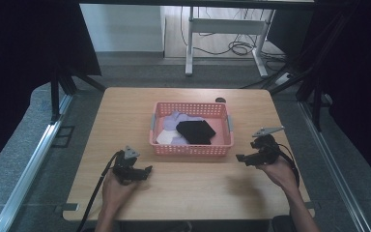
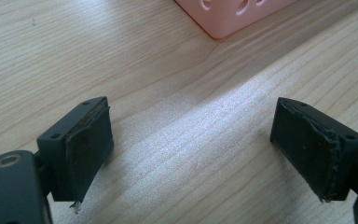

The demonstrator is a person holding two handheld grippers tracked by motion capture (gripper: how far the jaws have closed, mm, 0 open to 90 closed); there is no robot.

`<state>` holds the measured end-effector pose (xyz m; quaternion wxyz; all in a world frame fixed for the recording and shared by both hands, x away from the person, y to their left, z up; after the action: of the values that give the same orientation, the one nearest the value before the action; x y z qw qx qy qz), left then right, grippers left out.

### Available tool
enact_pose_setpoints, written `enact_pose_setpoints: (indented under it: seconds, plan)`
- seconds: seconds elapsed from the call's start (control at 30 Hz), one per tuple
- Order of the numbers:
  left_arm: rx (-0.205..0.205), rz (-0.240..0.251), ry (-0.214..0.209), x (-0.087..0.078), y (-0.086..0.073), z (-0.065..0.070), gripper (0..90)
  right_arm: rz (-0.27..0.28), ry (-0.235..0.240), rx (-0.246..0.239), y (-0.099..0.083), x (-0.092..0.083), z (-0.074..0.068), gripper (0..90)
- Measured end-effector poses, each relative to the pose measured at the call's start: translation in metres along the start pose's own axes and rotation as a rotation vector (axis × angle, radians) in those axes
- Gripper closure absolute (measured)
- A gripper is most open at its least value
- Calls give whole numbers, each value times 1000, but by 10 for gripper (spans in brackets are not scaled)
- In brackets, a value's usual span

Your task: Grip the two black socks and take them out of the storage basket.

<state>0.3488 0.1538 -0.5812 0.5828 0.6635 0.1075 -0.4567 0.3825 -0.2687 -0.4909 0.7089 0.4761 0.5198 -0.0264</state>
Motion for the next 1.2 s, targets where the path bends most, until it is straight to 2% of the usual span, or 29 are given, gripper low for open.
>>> enact_pose_setpoints:
  seconds: [0.17,0.27,0.6,0.67,0.93,1.2]
  plan:
    - [-2,3,0,0,0,0,126,21,21,-24,16,-9,0,143]
    - [2,0,0,0,0,0,126,20,17,-32,26,-12,2,143]
    - [1,4,0,0,0,0,126,20,38,-54,53,-12,3,155]
    - [2,4,2,0,0,0,126,23,45,-64,64,-9,3,183]
    - [-8,6,0,0,0,0,126,21,55,-70,85,3,4,239]
    - [-10,7,-1,0,0,1,126,-13,70,-121,109,28,-3,326]
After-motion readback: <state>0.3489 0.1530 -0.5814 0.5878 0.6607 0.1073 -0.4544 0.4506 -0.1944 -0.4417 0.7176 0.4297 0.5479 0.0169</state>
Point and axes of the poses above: each handheld gripper's, and its own axes: x roughly forward along the jaws, y roughly out of its top, z roughly to its right, the point moved 5 cm from there along x, roughly forward along the jaws, and after that the axes turned 6 degrees about -x, right-handed, at the moved point
